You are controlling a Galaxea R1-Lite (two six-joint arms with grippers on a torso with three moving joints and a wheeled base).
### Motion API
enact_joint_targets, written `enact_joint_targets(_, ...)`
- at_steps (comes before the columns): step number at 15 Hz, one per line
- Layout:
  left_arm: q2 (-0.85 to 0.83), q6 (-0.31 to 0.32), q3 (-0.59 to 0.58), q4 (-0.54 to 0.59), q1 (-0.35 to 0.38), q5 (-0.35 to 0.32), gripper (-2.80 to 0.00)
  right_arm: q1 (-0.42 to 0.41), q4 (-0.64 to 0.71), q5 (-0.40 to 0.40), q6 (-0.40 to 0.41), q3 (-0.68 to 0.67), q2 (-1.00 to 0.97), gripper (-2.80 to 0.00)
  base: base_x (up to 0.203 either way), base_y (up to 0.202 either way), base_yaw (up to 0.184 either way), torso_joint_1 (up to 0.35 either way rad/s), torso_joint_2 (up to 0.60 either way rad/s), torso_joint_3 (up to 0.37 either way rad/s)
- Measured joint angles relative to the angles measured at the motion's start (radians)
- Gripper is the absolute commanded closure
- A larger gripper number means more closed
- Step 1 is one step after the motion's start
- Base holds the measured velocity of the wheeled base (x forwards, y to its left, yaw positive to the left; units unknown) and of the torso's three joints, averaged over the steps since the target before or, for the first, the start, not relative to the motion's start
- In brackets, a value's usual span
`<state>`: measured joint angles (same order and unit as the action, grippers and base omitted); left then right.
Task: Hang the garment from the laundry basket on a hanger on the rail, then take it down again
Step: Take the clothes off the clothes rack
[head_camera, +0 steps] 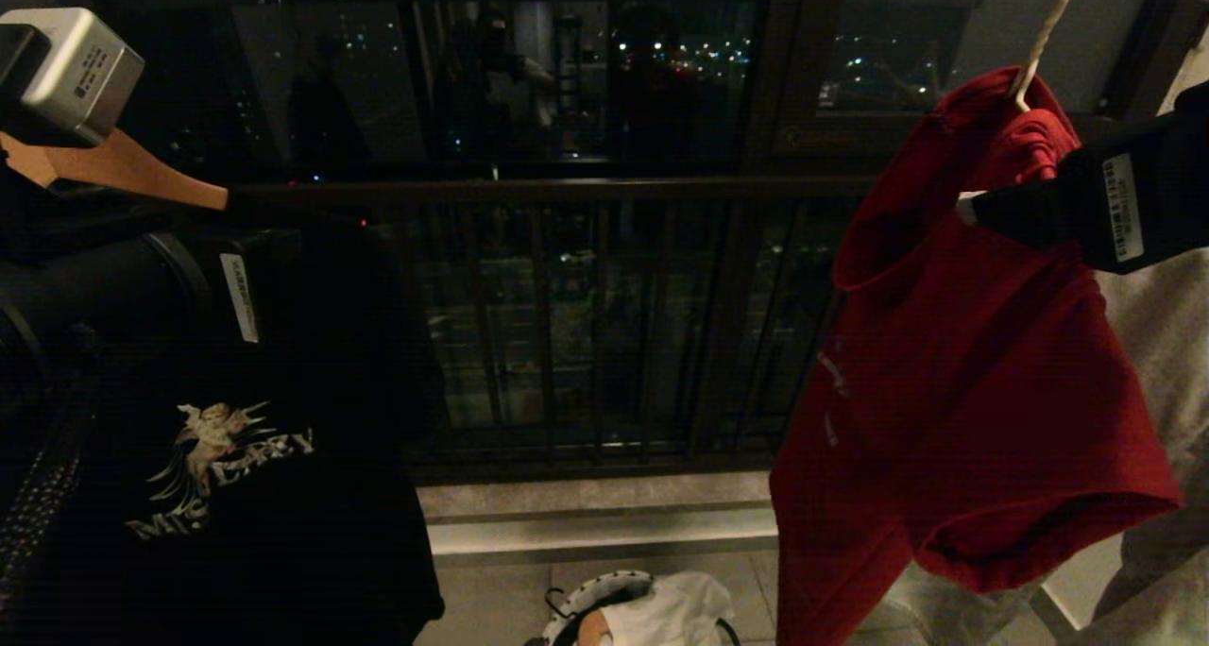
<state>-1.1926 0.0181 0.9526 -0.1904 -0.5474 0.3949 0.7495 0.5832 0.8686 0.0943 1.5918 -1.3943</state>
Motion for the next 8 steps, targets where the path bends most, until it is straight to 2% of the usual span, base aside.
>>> enact_joint_targets(4,-0.001,0.000,0.000,0.000,0.000,0.000,0.00,-0.052,0.001,-0.042,0.000,-0.026,0.025,-2.80,0.000,0.000,0.000,0.000,0.00,0.000)
enact_joint_targets(8,-0.001,0.000,-0.001,0.000,0.000,0.000,0.00,-0.065,0.001,-0.048,0.000,-0.058,0.051,-2.80,0.000,0.000,0.000,0.000,0.00,0.000)
